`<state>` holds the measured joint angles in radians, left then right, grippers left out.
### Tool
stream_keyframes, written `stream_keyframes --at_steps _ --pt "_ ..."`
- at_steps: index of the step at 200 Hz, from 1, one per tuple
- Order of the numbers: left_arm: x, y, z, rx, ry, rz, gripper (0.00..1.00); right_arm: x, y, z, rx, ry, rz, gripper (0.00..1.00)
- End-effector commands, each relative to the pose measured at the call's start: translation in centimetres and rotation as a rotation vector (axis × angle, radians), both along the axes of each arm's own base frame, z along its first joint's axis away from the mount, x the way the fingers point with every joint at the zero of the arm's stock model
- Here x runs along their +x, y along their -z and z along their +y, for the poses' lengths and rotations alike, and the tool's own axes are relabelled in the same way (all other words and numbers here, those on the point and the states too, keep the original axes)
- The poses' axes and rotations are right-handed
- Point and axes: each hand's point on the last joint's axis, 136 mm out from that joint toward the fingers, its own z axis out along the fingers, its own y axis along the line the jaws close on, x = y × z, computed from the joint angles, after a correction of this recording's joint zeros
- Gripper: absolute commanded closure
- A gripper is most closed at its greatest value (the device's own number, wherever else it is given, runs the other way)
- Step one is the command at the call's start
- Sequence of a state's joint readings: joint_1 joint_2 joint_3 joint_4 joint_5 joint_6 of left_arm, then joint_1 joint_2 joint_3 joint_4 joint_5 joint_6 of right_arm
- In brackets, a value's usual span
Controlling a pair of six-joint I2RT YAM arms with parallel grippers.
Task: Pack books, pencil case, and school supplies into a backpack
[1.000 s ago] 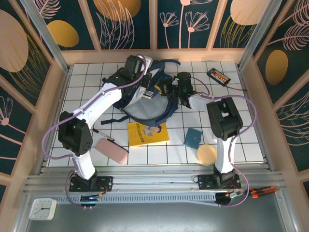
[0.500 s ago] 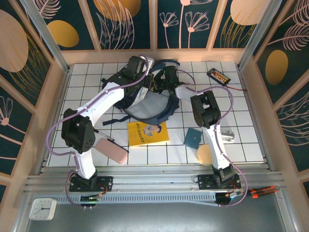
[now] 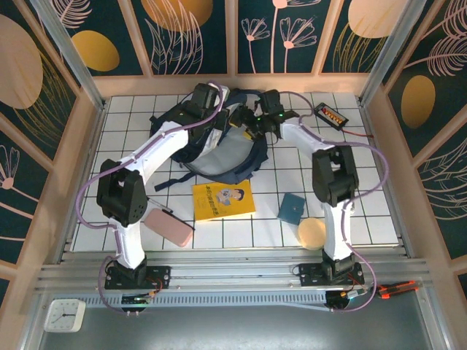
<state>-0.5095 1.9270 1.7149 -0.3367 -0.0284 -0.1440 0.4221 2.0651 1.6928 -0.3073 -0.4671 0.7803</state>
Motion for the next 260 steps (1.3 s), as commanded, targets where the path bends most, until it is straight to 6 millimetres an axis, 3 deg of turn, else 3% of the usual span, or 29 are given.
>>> stream_keyframes --at_steps 1,28,47,85,116,152,166,187,217,235,239,244,260 --pt "1.8 -2.4 0.7 -0.052 -0.05 -0.083 1.0 -2.4 -1.8 -2.5 -0.074 -0.019 -0.04 0.29" --pt "1.6 -1.8 0.5 -0.054 -0.044 -0.072 1.0 -5.2 -2.5 -4.8 -0.132 -0.044 -0.04 0.29" --pt "1.5 -1.4 0.4 -0.06 -0.038 -0.065 1.0 -8.3 -2.2 -5.4 -0.152 -0.149 -0.006 0.29" --pt "0.8 -0.1 0.3 -0.082 -0.031 -0.031 1.0 -17.5 2.8 -5.8 -0.141 -0.392 0.197 0.31" --pt "0.1 0.9 0.5 -0.084 -0.029 -0.013 1.0 -22.0 6.4 -5.4 -0.2 -0.505 0.283 0.33" --pt "-0.5 1.3 0.8 -0.077 -0.029 -0.002 0.97 -22.7 8.5 -4.7 -0.233 -0.529 0.288 0.35" --pt "-0.8 1.5 1.0 -0.079 -0.035 0.005 0.78 -22.7 9.2 -4.5 -0.225 -0.53 0.291 0.36" --pt "-1.3 1.5 1.2 -0.081 -0.04 0.015 0.6 -22.7 10.0 -4.2 -0.225 -0.538 0.292 0.37" --pt "-2.4 -0.1 1.8 -0.113 -0.054 0.016 0.46 -22.9 11.0 -3.7 -0.219 -0.544 0.3 0.38" --pt "-4.1 -1.0 2.5 -0.142 -0.076 0.053 0.34 -22.9 11.3 -3.5 -0.215 -0.549 0.295 0.39" --pt "-4.5 -0.4 2.8 -0.139 -0.086 0.078 0.33 -22.9 11.3 -3.4 -0.213 -0.55 0.292 0.39" --pt "-5.5 -1.3 3.3 -0.154 -0.097 0.081 0.3 -22.9 11.3 -3.3 -0.21 -0.549 0.291 0.39" --pt "-8.6 -0.3 4.7 -0.17 -0.13 0.16 0.23 -22.8 11.3 -3.1 -0.202 -0.548 0.281 0.37"
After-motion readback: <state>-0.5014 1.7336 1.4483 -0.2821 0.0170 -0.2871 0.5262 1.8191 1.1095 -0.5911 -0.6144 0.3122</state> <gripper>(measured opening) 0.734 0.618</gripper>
